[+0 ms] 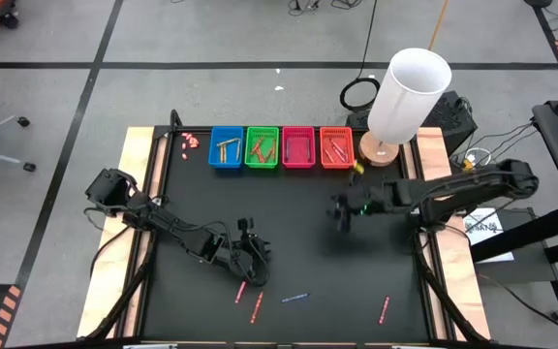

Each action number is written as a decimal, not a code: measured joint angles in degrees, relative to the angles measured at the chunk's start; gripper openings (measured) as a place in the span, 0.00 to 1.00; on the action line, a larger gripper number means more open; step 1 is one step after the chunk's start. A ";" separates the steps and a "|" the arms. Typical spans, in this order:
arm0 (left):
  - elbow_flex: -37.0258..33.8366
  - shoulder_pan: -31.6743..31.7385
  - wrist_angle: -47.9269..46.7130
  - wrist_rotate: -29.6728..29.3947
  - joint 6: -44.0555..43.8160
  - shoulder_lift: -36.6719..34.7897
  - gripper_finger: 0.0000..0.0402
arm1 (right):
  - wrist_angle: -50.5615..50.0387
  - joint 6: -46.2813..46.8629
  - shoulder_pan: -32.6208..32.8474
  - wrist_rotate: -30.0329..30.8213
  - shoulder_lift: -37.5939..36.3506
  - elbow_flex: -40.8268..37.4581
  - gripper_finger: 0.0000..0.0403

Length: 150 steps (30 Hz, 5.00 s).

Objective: Sort crayons
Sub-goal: Put the red crayon into the orange bin

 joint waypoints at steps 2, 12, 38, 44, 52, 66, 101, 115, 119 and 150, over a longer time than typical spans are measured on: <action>0.00 0.00 0.01 0.00 -0.04 0.00 0.22 | -0.20 -0.06 3.77 0.04 1.49 0.00 0.51; 0.00 0.01 0.02 0.04 -1.51 0.00 0.22 | 8.62 4.02 16.91 -0.02 10.80 -0.01 0.51; 0.00 -0.03 -0.03 0.65 -7.10 0.00 0.22 | -3.01 23.71 39.76 -18.01 9.09 0.00 0.51; 0.00 -0.04 -0.24 1.33 -8.84 0.00 0.22 | -4.79 23.56 44.65 -19.30 9.09 0.00 0.47; 0.00 0.00 0.05 1.31 -9.04 0.00 0.22 | -5.60 21.91 50.91 -19.48 9.09 0.00 0.40; 0.00 0.00 1.90 0.37 -10.52 0.02 0.22 | -8.64 9.18 53.41 -16.46 11.91 0.00 0.42; 0.00 -0.04 1.81 -0.69 -10.50 0.02 0.22 | -5.08 5.82 53.43 -19.14 20.28 0.04 0.02; 0.00 -0.04 1.77 -0.68 -11.89 0.02 0.22 | -2.44 11.02 53.38 -14.38 20.39 7.08 0.01; 0.00 -0.04 1.77 -0.68 -11.96 0.02 0.22 | 2.15 14.24 53.39 -5.69 20.37 7.41 0.00; 0.00 -0.46 1.29 -0.66 -13.23 0.04 0.22 | 15.24 5.73 38.73 18.63 5.79 -2.66 0.00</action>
